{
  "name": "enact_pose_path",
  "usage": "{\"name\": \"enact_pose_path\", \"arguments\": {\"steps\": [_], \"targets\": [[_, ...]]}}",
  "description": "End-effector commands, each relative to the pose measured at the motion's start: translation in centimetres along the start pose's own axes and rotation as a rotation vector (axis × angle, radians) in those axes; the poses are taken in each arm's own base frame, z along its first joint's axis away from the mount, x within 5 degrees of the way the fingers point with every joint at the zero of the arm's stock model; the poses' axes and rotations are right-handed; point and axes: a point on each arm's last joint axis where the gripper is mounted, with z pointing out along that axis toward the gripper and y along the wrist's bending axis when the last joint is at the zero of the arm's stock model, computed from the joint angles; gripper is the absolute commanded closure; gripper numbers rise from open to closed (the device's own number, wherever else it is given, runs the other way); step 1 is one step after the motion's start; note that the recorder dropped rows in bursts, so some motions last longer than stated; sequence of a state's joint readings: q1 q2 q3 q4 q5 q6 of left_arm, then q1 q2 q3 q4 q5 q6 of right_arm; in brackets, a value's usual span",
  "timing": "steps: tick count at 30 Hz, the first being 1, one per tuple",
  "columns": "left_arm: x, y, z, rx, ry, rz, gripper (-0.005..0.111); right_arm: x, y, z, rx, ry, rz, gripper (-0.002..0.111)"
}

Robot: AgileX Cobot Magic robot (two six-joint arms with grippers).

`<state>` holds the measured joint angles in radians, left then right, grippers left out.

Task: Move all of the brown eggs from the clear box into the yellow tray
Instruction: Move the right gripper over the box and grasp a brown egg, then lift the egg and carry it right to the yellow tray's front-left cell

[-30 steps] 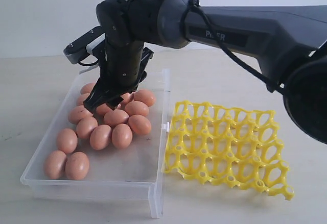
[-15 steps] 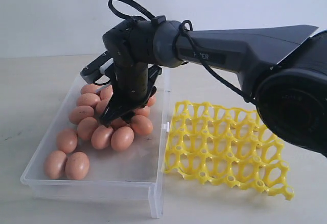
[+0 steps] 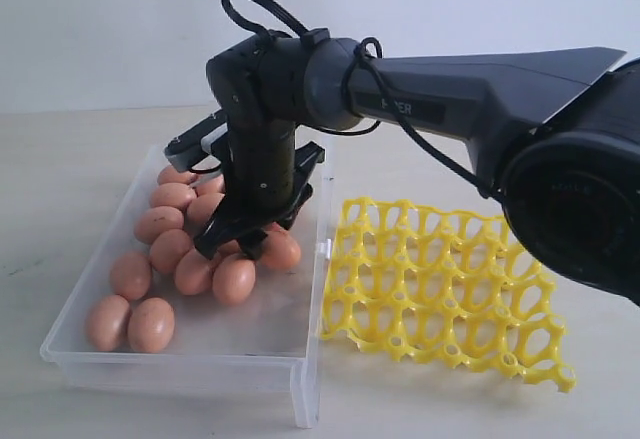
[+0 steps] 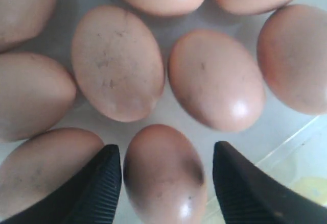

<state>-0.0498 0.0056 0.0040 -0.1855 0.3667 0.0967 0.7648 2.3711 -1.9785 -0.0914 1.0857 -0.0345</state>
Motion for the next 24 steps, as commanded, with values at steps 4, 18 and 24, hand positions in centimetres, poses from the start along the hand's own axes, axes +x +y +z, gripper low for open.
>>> {"name": "enact_pose_path", "arguments": {"steps": [4,18,24], "targets": [[-0.2,0.0,-0.1,0.0,-0.014,0.0,0.107,0.4,0.6,0.6,-0.048,0.054,0.021,0.056],[-0.2,0.0,-0.1,0.0,-0.014,0.0,0.107,-0.1,1.1,2.8,-0.082,0.011,0.031,0.056],[-0.2,0.0,-0.1,0.0,-0.014,0.0,0.107,-0.2,1.1,2.8,-0.081,-0.005,0.031,0.056]]}}
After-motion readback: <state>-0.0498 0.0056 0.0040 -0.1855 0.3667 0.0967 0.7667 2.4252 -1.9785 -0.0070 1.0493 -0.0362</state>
